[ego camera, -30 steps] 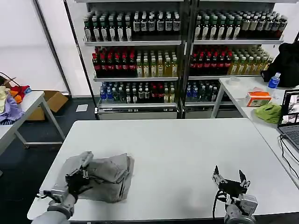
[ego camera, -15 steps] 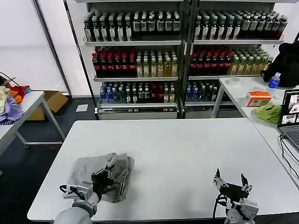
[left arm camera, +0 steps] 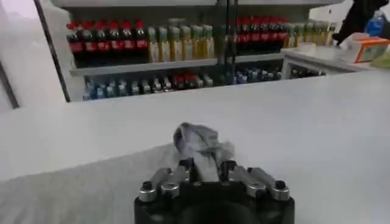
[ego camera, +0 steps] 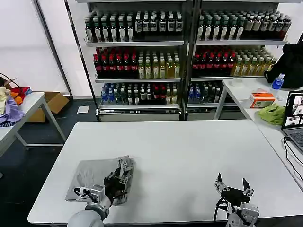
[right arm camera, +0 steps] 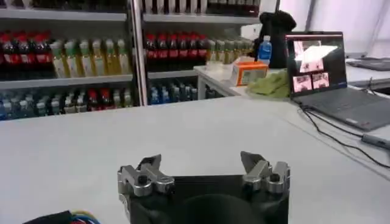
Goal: Fold and organize the clothes.
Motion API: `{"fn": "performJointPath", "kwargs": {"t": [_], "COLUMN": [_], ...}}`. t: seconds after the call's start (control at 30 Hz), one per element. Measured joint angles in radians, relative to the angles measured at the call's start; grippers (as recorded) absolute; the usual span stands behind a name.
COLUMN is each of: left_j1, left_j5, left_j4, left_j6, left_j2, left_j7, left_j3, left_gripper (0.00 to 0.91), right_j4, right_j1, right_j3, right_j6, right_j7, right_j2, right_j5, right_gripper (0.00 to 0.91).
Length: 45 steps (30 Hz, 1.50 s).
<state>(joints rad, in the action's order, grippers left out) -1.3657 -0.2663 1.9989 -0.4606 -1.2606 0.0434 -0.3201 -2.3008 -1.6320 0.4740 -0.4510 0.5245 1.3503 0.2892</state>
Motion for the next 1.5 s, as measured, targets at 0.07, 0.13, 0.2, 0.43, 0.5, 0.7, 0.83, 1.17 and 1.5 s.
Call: {"fn": "performJointPath", "kwargs": {"t": [0.07, 0.13, 0.2, 0.43, 0.5, 0.7, 0.83, 1.17, 1.5], "left_j1": [-0.004, -0.01, -0.017, -0.027, -0.026, -0.041, -0.056, -0.061, -0.053], "left_j5": [-0.032, -0.081, -0.141, -0.459, -0.534, -0.62, -0.568, -0.297, -0.169], "left_j4": [0.002, 0.014, 0.032, 0.174, 0.21, 0.242, 0.21, 0.082, -0.024], "left_j6": [0.001, 0.0, -0.004, -0.03, -0.033, -0.026, -0.007, 0.054, 0.067], "left_j2": [-0.007, -0.015, -0.02, -0.02, -0.014, 0.012, 0.018, 0.03, 0.031], "left_j7": [0.003, 0.007, 0.013, 0.074, 0.097, 0.124, 0.118, 0.086, 0.065], "left_j3": [0.005, 0.007, 0.005, -0.042, -0.07, -0.165, -0.222, -0.302, -0.322], "left_gripper": [0.907, 0.907, 0.907, 0.907, 0.907, 0.907, 0.907, 0.907, 0.907], "right_j4": [0.004, 0.006, 0.009, 0.022, 0.027, 0.042, 0.052, 0.063, 0.066], "right_j1": [0.003, 0.007, 0.01, 0.029, 0.037, 0.06, 0.068, 0.079, 0.08], "right_j3": [-0.002, -0.004, -0.006, -0.014, -0.018, -0.028, -0.031, -0.036, -0.035], "right_j6": [0.0, 0.0, 0.0, -0.006, -0.008, -0.009, -0.007, -0.006, -0.006], "right_j7": [0.0, -0.001, -0.001, -0.001, -0.001, -0.003, -0.004, -0.007, -0.007], "right_j2": [-0.001, -0.004, -0.007, -0.02, -0.023, -0.037, -0.043, -0.054, -0.056], "right_j5": [0.0, 0.0, 0.001, 0.012, 0.016, 0.032, 0.041, 0.053, 0.055], "right_gripper": [0.907, 0.907, 0.907, 0.907, 0.907, 0.907, 0.907, 0.907, 0.907]}}
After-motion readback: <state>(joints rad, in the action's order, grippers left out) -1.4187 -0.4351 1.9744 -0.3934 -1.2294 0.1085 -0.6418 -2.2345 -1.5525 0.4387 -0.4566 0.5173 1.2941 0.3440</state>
